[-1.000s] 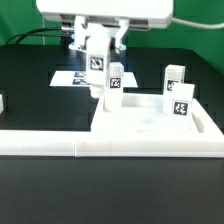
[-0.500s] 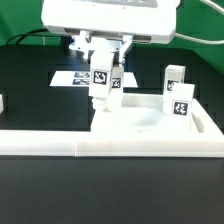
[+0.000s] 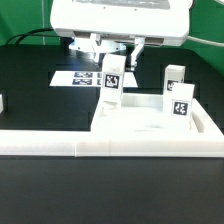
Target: Assemble square table
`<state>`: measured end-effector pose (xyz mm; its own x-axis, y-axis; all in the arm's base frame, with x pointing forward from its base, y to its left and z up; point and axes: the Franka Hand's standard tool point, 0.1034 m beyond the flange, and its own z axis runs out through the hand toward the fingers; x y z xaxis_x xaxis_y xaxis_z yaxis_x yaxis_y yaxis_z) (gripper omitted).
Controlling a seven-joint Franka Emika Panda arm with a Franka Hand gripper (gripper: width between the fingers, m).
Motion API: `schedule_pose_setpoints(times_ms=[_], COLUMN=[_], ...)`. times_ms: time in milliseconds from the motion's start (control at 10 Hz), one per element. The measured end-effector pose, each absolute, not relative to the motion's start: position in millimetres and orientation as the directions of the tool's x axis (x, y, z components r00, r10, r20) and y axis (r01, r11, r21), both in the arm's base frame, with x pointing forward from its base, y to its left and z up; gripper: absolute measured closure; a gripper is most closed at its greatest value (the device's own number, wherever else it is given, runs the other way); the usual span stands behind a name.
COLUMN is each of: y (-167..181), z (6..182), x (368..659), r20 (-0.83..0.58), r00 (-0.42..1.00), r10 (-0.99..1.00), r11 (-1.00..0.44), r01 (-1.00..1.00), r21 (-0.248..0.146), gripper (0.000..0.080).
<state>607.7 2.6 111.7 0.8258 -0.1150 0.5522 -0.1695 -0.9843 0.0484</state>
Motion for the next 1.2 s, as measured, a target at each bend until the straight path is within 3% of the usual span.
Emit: schedule_pose_setpoints(times_ms=[800,1200], y=[2,-10], z=[88.6,87.9], x=[602,600], r20=[0.527,0.547], r00=[0.845,0.833], r10=[-0.095,-0.078], r11=[-0.985,-0.984], r01=[-0.157,-0.154], r21=[0.074,0.093], gripper=[0.0509,0.0509])
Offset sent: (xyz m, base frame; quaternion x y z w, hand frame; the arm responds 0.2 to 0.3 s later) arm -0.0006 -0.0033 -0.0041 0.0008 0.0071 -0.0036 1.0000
